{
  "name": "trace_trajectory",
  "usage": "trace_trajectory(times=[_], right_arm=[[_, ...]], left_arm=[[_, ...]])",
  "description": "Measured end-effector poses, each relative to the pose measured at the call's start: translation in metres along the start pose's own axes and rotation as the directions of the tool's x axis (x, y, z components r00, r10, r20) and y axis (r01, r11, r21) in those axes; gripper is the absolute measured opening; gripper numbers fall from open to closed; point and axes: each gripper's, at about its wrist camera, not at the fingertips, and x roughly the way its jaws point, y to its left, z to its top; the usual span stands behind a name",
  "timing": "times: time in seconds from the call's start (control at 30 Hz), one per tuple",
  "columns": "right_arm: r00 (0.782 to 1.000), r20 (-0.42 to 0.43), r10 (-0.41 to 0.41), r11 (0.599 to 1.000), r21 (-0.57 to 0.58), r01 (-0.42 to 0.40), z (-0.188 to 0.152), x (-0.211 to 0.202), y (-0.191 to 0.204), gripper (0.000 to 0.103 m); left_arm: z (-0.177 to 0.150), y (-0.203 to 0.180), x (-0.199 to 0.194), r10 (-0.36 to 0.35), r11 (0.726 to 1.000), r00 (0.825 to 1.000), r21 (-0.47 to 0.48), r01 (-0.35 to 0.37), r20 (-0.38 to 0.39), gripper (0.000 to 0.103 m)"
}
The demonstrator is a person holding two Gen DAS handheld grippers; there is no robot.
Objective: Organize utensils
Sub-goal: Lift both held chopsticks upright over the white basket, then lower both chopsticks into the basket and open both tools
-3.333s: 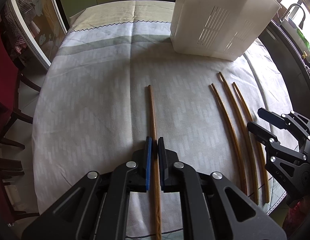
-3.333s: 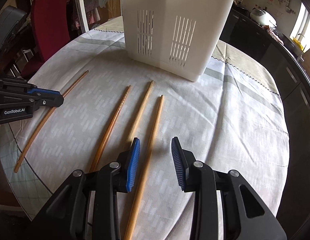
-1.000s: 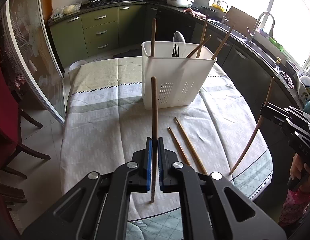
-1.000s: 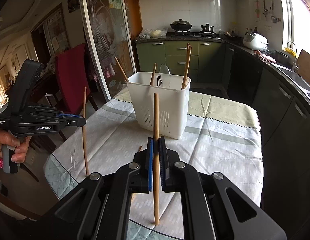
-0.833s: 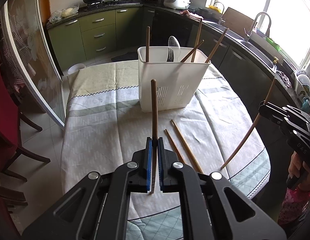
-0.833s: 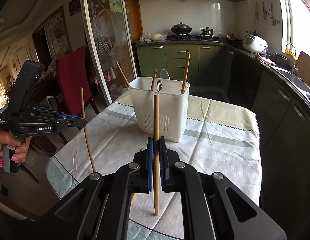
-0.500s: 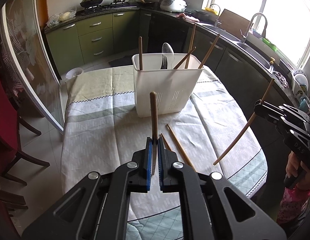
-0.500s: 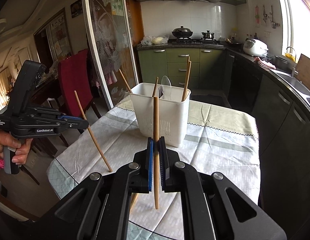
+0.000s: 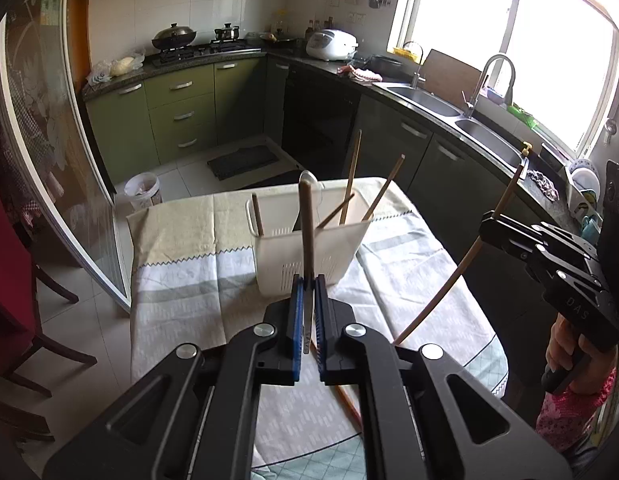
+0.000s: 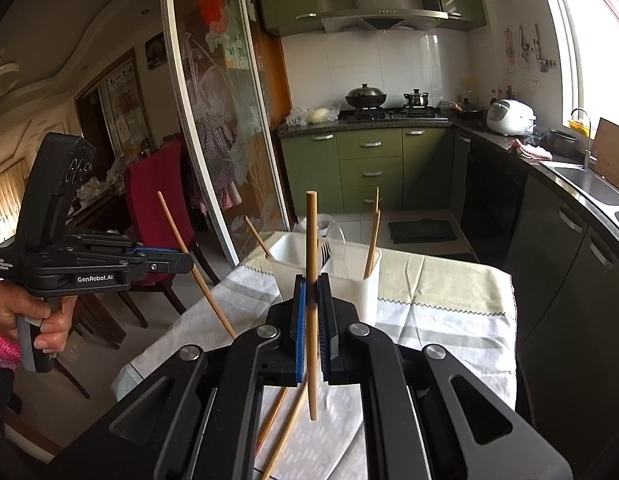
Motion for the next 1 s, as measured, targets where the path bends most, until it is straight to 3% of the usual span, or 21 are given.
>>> trace_trajectory(times=[0.33,0.57,0.7,0.87,1.0], right_arm=[[0.989,0.149,-0.001,1.0,0.014,-0.001,0.077,-0.017,-0.002,0.007],[0.967,0.252,-0.038,0.998,0.063,0.023,0.116,-0.004,-0.016,0.007],[0.963,0.257,-0.076,0.994,0.099,0.052,0.123,0.024,-0.028,0.007],[0.983,0.157,-0.092,0.993,0.09,0.079,0.106,0.071,-0.037,0.007],[0.988,0.105,-0.111,0.992,0.067,0.105,0.088,0.093,-0.035,0.007]], left_arm=[[0.079,-0.024,-0.039,0.04,0.998,0.982,0.04,-0.048,0.182,0.005],[0.108,-0.017,-0.014,0.072,0.997,0.971,0.023,-0.079,0.228,0.005],[0.11,-0.012,0.019,0.085,0.996,0.977,0.012,-0.089,0.196,0.006],[0.097,0.0,0.061,0.083,0.997,0.993,-0.011,-0.082,0.078,0.006],[0.082,0.008,0.081,0.079,0.996,0.997,-0.033,-0.079,0.002,0.006]])
